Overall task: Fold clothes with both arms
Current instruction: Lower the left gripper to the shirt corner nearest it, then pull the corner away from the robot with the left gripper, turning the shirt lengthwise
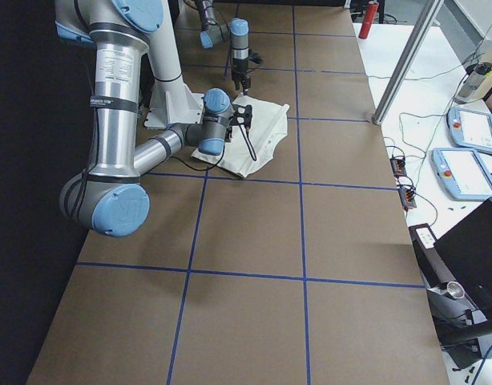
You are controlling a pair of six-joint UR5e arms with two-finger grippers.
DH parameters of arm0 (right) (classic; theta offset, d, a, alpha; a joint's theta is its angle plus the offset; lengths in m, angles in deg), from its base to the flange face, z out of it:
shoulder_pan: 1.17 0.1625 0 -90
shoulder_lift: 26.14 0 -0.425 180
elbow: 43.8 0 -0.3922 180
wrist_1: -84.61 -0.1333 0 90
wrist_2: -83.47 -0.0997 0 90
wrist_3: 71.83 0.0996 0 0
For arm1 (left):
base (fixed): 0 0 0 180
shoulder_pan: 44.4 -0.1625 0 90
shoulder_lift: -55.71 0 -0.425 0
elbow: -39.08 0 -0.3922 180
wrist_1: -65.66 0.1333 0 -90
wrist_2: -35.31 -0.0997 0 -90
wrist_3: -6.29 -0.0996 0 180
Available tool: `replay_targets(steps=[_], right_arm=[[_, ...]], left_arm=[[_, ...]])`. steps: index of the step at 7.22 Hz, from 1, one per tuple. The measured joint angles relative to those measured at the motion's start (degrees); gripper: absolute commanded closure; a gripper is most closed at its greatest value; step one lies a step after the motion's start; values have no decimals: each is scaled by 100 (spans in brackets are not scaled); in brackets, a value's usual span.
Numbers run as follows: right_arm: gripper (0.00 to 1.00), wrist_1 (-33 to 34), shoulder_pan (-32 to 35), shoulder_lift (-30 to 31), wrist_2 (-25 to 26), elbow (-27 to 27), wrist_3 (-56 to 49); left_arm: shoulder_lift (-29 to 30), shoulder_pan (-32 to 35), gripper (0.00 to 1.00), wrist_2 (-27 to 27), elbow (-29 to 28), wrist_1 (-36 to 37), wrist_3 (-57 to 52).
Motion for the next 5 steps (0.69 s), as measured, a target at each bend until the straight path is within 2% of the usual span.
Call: replay_targets(steps=[3, 4, 5], right_arm=[[0, 0, 37, -27, 9, -35, -8], [0, 0, 42, -28, 10, -53, -8], [0, 0, 49, -28, 10, -61, -9]], left_arm=[[-16, -42, 35, -49, -75, 28, 68], [-8, -47, 48, -52, -97, 24, 70], [1, -50, 66, -53, -110, 22, 70]])
